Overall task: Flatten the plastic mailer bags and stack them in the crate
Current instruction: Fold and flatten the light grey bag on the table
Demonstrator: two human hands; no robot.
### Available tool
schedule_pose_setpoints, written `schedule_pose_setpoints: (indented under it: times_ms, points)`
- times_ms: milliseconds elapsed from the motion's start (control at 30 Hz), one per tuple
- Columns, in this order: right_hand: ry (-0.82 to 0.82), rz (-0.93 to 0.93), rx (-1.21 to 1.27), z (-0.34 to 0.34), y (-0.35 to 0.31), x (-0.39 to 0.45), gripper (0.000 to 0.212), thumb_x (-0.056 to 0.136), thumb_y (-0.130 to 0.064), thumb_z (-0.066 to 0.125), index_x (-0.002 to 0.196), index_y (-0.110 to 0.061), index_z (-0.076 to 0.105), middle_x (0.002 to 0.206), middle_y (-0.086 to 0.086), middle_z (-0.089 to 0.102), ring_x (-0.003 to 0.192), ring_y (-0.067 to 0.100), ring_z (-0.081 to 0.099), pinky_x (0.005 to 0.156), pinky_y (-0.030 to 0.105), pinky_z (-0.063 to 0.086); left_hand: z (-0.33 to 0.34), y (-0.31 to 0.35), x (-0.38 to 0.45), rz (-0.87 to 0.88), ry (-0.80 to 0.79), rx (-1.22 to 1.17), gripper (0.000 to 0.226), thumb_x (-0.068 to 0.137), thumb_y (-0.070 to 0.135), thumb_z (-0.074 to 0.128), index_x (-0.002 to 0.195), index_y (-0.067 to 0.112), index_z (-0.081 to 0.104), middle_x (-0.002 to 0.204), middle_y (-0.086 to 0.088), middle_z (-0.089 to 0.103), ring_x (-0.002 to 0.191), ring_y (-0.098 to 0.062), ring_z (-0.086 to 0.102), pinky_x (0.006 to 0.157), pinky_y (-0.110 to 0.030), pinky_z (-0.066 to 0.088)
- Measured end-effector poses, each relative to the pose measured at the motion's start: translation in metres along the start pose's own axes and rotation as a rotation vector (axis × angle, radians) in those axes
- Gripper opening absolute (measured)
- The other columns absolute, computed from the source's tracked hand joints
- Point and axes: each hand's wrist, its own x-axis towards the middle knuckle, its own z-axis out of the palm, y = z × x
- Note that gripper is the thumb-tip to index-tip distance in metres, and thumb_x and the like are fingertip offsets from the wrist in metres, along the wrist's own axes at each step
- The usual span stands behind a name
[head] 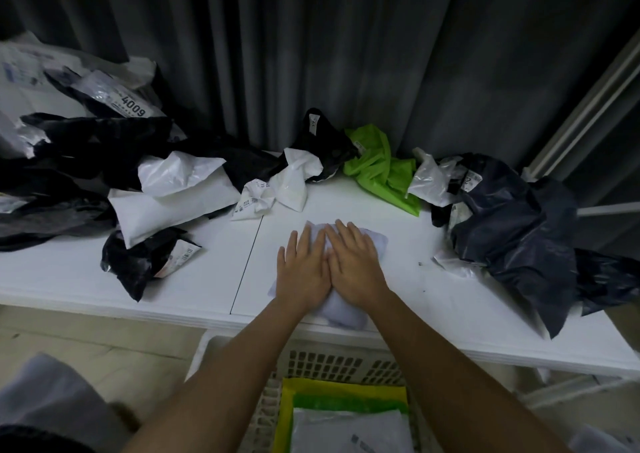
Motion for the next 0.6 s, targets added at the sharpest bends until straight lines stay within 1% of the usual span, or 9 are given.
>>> schedule_pose_setpoints:
  times_ms: [67, 100, 167, 267, 367, 433, 467, 533, 600]
  points:
    - [-0.024, 0.058, 0.019, 0.006, 0.007, 0.002, 0.082, 0.081, -0.051, -0.008, 0.152, -0.022, 0.019, 0.16, 0.001, 0.014, 0.148, 0.017, 0.005, 0.119, 0.037, 0.001, 0.006, -0.003, 0.006, 0.026, -0.005, 0.037, 0.072, 0.085, 0.05, -0.006, 0.153, 0.028, 0.008, 0.161, 0.0, -0.003, 0.148, -0.021, -0.005, 0.117, -0.041, 0.001]
    - [-0.025, 0.079, 0.035, 0.009, 0.01, 0.002, 0.082, 0.08, -0.052, -0.008, 0.152, -0.022, 0.019, 0.16, 0.001, 0.014, 0.148, 0.017, 0.005, 0.119, 0.038, 0.002, 0.008, -0.004, 0.009, 0.055, 0.0, 0.052, 0.078, 0.081, 0.051, -0.012, 0.153, 0.028, 0.008, 0.161, 0.001, -0.003, 0.148, -0.02, -0.006, 0.117, -0.04, 0.0]
    - [-0.016, 0.103, 0.063, 0.012, 0.016, 0.002, 0.081, 0.082, -0.052, -0.007, 0.152, -0.02, 0.02, 0.16, 0.002, 0.015, 0.148, 0.018, 0.007, 0.119, 0.039, 0.003, 0.012, -0.004, 0.015, 0.131, 0.007, 0.083, 0.084, 0.076, 0.05, -0.015, 0.153, 0.027, 0.01, 0.161, 0.003, 0.0, 0.148, -0.018, -0.005, 0.117, -0.039, -0.003]
    - [-0.042, 0.135, 0.077, 0.014, 0.019, 0.002, 0.069, 0.09, -0.045, 0.002, 0.152, -0.02, 0.019, 0.16, 0.004, 0.013, 0.148, 0.019, 0.007, 0.119, 0.039, 0.002, 0.015, -0.004, 0.023, 0.198, -0.012, 0.128, 0.086, 0.075, 0.049, -0.016, 0.153, 0.026, 0.012, 0.161, 0.005, 0.006, 0.148, -0.015, -0.001, 0.116, -0.038, -0.004]
    - [-0.09, 0.154, 0.059, 0.015, 0.021, -0.001, 0.067, 0.089, -0.042, 0.006, 0.153, -0.021, 0.015, 0.161, 0.003, 0.007, 0.148, 0.019, 0.002, 0.119, 0.038, -0.001, 0.019, -0.005, 0.026, 0.184, -0.027, 0.16, 0.08, 0.08, 0.048, -0.014, 0.153, 0.027, 0.011, 0.161, 0.003, 0.006, 0.148, -0.016, -0.001, 0.117, -0.038, -0.003]
    - [-0.098, 0.154, 0.042, 0.02, 0.022, -0.002, 0.069, 0.089, -0.046, 0.002, 0.153, -0.022, 0.012, 0.161, 0.003, 0.003, 0.148, 0.019, -0.002, 0.119, 0.039, -0.004, 0.022, -0.007, 0.024, 0.17, -0.033, 0.183, 0.08, 0.079, 0.048, -0.015, 0.153, 0.029, 0.01, 0.161, 0.002, 0.005, 0.148, -0.017, -0.001, 0.117, -0.039, -0.003]
    - [-0.095, 0.156, 0.038, 0.023, 0.023, -0.002, 0.072, 0.088, -0.05, -0.003, 0.153, -0.023, 0.011, 0.161, 0.003, 0.002, 0.148, 0.02, -0.003, 0.118, 0.039, -0.005, 0.024, -0.009, 0.024, 0.165, -0.035, 0.194, 0.082, 0.077, 0.049, -0.016, 0.153, 0.029, 0.009, 0.161, 0.001, 0.004, 0.148, -0.018, -0.001, 0.117, -0.04, -0.003]
    - [-0.089, 0.163, 0.03, 0.028, 0.024, -0.002, 0.083, 0.079, -0.055, -0.013, 0.153, -0.024, 0.009, 0.161, 0.003, 0.0, 0.148, 0.02, -0.005, 0.118, 0.039, -0.007, 0.026, -0.011, 0.023, 0.16, -0.034, 0.202, 0.084, 0.075, 0.049, -0.017, 0.153, 0.03, 0.009, 0.161, 0.0, 0.005, 0.148, -0.019, 0.0, 0.117, -0.041, -0.002]
    - [-0.083, 0.172, 0.016, 0.033, 0.025, -0.002, 0.086, 0.076, -0.056, -0.016, 0.153, -0.025, 0.008, 0.161, 0.002, -0.001, 0.148, 0.02, -0.007, 0.117, 0.038, -0.009, 0.028, -0.013, 0.023, 0.155, -0.038, 0.204, 0.085, 0.075, 0.05, -0.017, 0.153, 0.03, 0.009, 0.161, -0.001, 0.004, 0.148, -0.02, 0.0, 0.117, -0.043, -0.001]
